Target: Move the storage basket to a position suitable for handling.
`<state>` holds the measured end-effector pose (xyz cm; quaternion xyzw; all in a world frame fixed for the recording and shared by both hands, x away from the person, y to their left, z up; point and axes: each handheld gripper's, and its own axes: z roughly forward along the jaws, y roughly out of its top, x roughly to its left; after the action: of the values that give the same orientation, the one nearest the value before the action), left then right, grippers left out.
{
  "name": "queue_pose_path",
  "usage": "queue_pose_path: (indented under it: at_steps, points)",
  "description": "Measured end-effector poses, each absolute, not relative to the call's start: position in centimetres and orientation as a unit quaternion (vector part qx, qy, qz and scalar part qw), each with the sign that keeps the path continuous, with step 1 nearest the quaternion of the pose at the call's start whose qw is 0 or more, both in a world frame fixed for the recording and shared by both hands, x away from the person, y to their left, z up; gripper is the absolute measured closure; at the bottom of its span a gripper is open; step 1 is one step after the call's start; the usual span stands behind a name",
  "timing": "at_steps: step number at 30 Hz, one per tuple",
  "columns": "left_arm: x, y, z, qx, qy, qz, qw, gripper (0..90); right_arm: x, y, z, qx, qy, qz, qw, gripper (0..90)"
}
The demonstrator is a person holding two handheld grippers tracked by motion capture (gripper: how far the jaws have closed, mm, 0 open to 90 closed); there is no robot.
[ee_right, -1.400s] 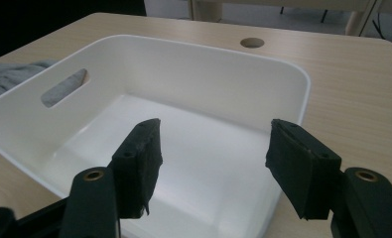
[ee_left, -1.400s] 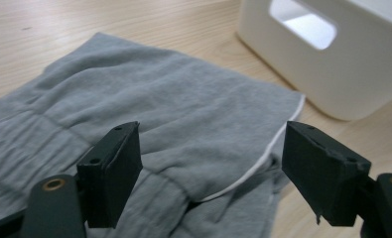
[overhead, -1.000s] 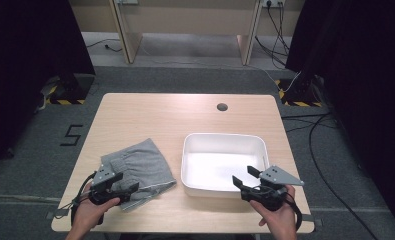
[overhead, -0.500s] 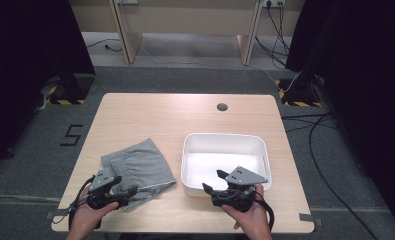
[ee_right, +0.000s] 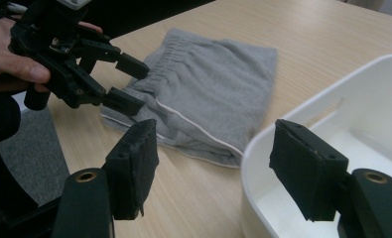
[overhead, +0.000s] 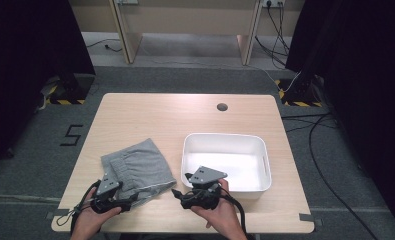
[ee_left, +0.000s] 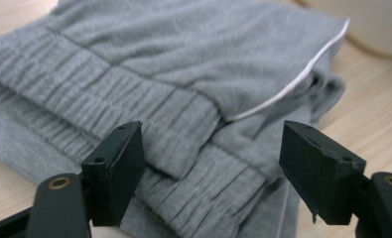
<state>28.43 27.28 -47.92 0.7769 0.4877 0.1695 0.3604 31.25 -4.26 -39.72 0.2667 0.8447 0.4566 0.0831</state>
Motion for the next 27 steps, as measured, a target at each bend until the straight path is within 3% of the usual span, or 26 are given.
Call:
queue_pose_path:
  at_steps: [16, 27]
  points:
    - [26.7, 27.2, -48.6, 0.806, 0.452, 0.201, 0.326, 37.1, 31.7, 0.4, -41.7, 0.248, 0.858, 0.445, 0.066, 34.8]
    - [25.2, 28.4, -48.4, 0.813, 0.444, 0.195, 0.322, 38.0, 31.0, -1.9, -41.2, 0.258, 0.852, 0.448, 0.083, 36.0]
